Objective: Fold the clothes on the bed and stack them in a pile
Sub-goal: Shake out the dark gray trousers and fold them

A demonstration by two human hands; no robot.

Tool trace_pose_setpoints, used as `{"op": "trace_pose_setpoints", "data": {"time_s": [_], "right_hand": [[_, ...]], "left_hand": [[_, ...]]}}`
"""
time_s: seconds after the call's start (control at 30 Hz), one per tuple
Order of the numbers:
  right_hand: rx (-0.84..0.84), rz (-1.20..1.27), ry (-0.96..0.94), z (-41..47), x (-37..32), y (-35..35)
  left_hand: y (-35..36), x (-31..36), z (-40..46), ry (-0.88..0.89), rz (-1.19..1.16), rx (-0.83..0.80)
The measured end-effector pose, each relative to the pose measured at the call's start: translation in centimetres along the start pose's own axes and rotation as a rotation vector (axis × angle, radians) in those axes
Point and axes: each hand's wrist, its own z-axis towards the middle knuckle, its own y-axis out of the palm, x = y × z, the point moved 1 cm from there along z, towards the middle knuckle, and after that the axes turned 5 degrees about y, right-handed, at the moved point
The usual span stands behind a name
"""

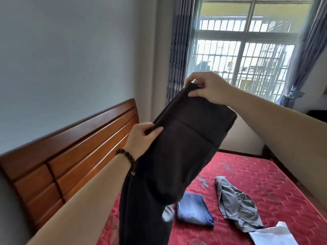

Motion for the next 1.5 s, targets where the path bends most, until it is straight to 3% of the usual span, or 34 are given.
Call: {"op": "trace_pose_setpoints", "data": {"time_s": [0.07,0.1,0.2,0.37,0.43,0.63,0.77,1.03,1.3,1.5], "right_hand": [[-0.032,-0.072,0.009,0.2,-0.5,1.5],[-0.007,-0.08,0.007,0.3,-0.6,2.3],[0.047,-0.062,0.009,0.6,-1.6,4.0],[-0.068,-0.116,-0.003,0.5,-2.7,7.3],[-0.069,-0.073,-0.021,0.5,-3.2,7.8],[-0.275,0.03,-0.042,0.0,-4.8,9.8],[-0.231,0.044,-0.021,-0.8,-4.5,9.2],[-0.479,-0.318,0.241,-3.0,-0.2,6.9],[-0.472,-0.38,0.317,-3.3,1.8,6.8],[-0.265,-0.35,0.319,-4.3,5.0,7.8]], "left_hand": [[-0.8,-1.0,-1.1,-0.078,0.023,-0.216],[-1.3,-1.6,-1.6,-0.096,-0.006,-0.246],[-2.3,-3.0,-2.9,-0.144,-0.153,-0.142],[-2.6,-5.2,-5.3,-0.211,-0.094,-0.176],[-3.0,-5.1,-5.3,-0.197,-0.114,-0.156],[-2.3,-0.6,-2.5,-0.087,-0.163,-0.101],[-2.2,0.5,-1.1,-0.081,-0.199,-0.068],[-3.3,-2.1,-1.1,-0.226,-0.404,0.026],[-1.9,-2.5,-1.5,-0.189,-0.359,0.023],[-0.4,-4.6,-0.9,-0.244,-0.442,-0.047]]}}
